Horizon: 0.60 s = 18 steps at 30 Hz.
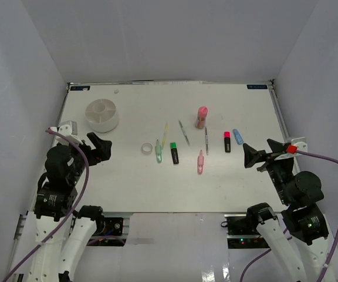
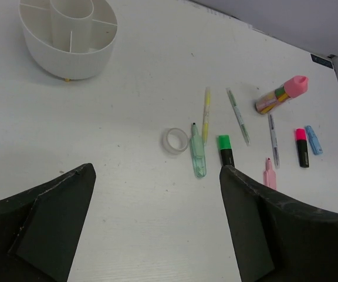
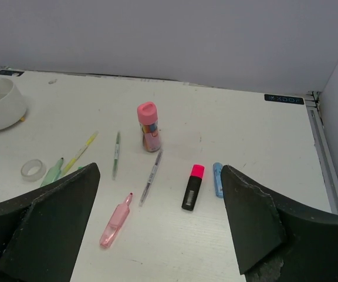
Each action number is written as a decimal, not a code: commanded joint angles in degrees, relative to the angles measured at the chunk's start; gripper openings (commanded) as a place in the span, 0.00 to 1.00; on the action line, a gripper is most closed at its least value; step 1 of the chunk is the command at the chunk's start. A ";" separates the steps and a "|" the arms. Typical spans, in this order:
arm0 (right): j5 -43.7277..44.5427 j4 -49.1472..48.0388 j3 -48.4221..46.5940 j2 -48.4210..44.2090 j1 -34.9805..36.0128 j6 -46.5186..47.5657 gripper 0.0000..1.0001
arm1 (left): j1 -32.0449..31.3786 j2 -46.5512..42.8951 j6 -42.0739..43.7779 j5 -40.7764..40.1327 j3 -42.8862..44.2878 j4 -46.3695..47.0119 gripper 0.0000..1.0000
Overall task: Sort the stationery into containers
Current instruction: Pick up the stationery from the center of the board.
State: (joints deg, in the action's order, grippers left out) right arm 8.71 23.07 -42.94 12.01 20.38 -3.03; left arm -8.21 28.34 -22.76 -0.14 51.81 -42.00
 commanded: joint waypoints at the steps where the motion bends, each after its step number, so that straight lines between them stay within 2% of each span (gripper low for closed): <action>1: -2.11 -1.01 -0.57 1.35 0.36 -0.84 0.90 | -0.14 2.33 -0.96 3.04 -0.57 0.51 0.98; 7: -2.47 -0.40 0.05 3.54 0.36 -2.77 0.90 | -0.06 8.74 -3.60 6.28 -1.54 0.95 0.98; 11: -8.00 -1.27 1.01 3.99 0.36 -3.13 0.90 | -0.06 15.59 -6.23 10.06 -2.85 2.53 0.98; 15: -10.82 -2.41 3.12 2.85 0.36 -2.78 0.90 | -0.14 22.44 -9.57 16.03 -6.53 8.06 0.98; 18: -11.35 -3.12 4.18 1.53 0.36 -2.77 0.90 | -0.23 26.67 -12.91 17.10 -7.78 12.72 0.98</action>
State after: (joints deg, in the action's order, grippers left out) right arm -0.21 22.87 -39.27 15.07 20.38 -5.54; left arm -8.23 52.86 -31.44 12.62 44.77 -35.16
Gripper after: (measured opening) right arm 0.900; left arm 0.978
